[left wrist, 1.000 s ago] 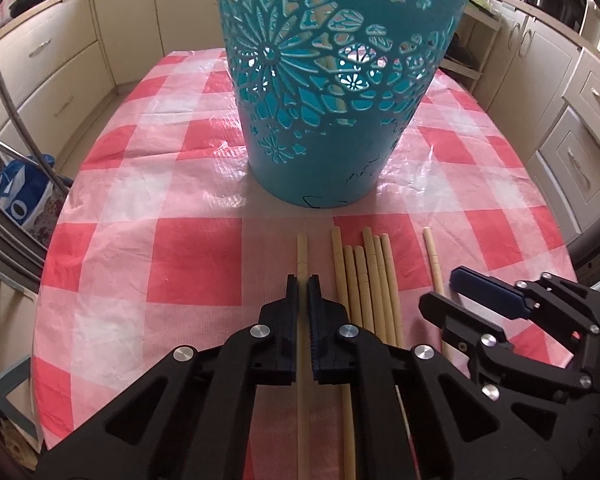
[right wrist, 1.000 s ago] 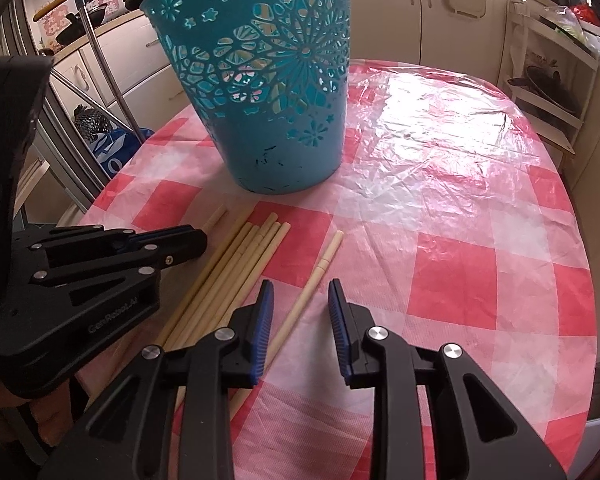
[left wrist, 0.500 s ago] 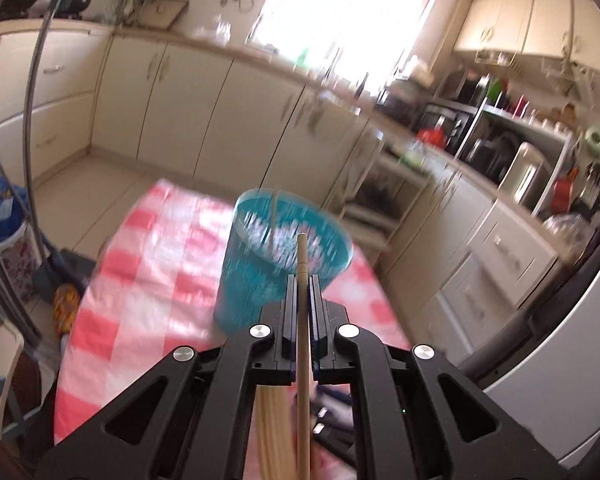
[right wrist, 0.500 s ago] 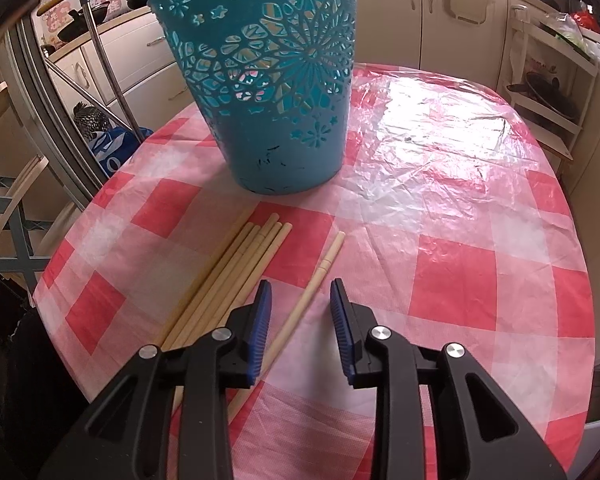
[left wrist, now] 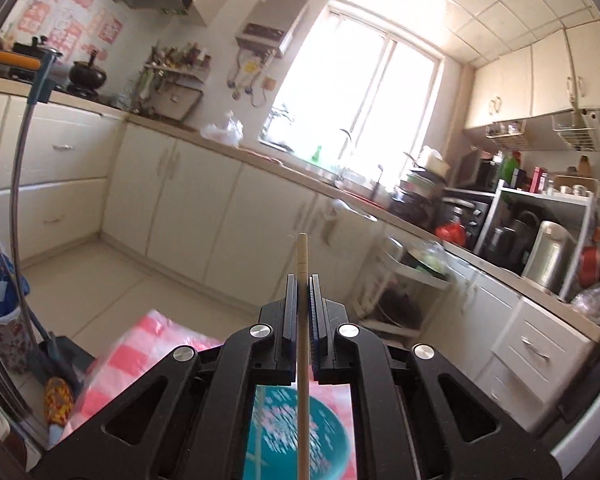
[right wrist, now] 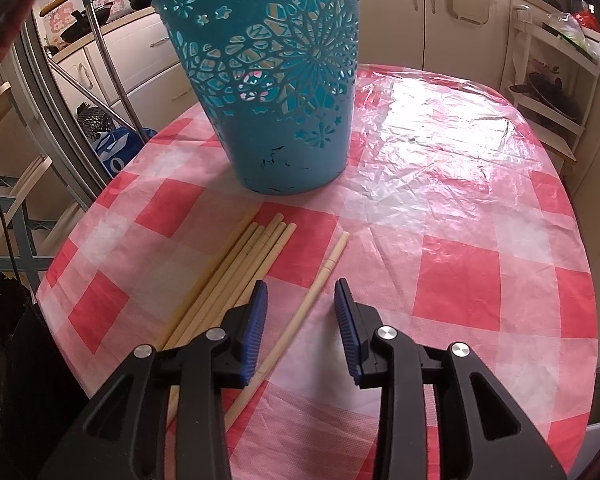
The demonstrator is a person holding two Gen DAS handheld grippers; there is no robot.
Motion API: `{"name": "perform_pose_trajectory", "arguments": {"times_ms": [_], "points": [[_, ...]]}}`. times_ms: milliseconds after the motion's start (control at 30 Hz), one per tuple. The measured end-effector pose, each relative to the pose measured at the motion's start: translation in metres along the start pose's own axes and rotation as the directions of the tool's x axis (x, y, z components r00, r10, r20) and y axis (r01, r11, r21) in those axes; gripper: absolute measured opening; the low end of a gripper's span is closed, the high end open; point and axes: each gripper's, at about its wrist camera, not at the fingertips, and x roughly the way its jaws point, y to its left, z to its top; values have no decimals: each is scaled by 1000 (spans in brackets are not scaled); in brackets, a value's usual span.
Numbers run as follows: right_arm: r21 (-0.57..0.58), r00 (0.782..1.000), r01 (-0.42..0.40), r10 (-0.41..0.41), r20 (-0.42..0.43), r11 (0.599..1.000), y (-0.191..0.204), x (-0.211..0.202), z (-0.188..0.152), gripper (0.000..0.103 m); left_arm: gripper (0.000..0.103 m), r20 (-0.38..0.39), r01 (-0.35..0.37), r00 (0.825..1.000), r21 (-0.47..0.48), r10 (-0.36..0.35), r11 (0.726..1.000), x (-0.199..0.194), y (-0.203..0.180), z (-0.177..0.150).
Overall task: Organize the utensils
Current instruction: 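Lift the chopstick with the left tool and release it into the bin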
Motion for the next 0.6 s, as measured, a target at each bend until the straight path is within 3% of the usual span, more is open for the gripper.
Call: {"name": "perform_pose_trajectory", "arguments": {"times_ms": [133, 267, 600], "points": [[-4, 1000, -2, 2, 0, 1000, 0, 0, 0, 37, 5, 16, -65, 998, -7, 65, 998, 29, 7, -8], [-17, 1000, 3, -3, 1, 1000, 2, 1, 1, 38, 5, -16, -104, 994, 7, 104, 995, 50, 12, -24], [-10, 1000, -7, 7, -10, 1000, 0, 1, 2, 38, 6, -125, -94, 987, 45, 99, 995, 36, 18, -53]]}}
